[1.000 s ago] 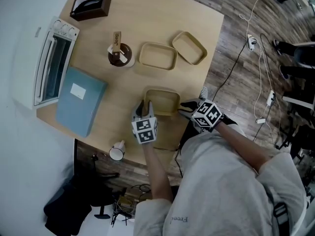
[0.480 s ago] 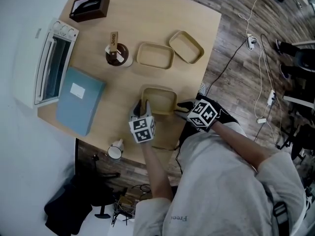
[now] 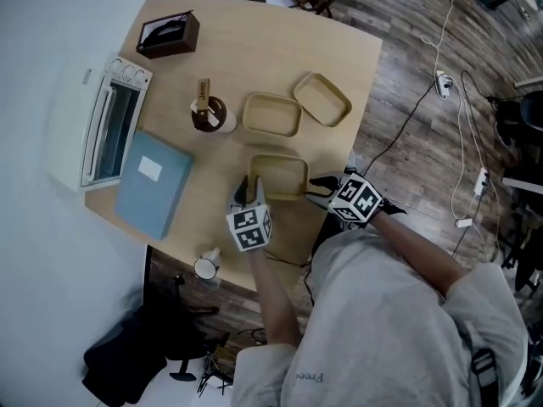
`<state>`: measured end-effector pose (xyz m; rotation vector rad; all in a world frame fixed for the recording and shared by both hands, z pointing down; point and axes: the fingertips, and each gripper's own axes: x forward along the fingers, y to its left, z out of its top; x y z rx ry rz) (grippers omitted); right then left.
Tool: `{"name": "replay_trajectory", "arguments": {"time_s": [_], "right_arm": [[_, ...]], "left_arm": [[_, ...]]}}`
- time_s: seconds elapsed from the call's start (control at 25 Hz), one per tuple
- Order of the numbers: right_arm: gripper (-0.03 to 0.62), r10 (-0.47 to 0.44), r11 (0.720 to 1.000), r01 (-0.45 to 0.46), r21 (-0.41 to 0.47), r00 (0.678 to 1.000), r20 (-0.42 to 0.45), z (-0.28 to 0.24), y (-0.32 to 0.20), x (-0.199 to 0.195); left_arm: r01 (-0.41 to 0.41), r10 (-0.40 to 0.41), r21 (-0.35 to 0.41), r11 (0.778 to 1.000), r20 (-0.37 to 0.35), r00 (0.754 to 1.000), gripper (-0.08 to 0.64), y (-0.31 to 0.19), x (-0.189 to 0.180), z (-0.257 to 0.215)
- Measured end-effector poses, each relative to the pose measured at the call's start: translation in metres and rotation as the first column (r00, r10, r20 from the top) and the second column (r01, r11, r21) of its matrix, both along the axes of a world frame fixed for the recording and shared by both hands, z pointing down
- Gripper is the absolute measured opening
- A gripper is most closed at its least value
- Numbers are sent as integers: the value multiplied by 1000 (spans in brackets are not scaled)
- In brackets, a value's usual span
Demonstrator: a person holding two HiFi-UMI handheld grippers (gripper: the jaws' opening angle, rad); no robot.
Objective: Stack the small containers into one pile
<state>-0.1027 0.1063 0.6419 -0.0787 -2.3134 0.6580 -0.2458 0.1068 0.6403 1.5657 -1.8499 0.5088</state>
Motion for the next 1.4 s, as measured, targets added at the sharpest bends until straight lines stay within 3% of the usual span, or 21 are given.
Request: {"name": "replay_trajectory", "arguments": {"time_s": [0.72,1.4], "right_arm": [[150,14,998,-21,58,993,117,-39,-88,-21],[147,26,989,-36,143,997,73,-25,-142,-33]], "left_arm": [[1,-4,28,1000,110,994,104,-83,-18,-41],[-25,22,13,1000,168,985,81,-148,-36,-31]]}}
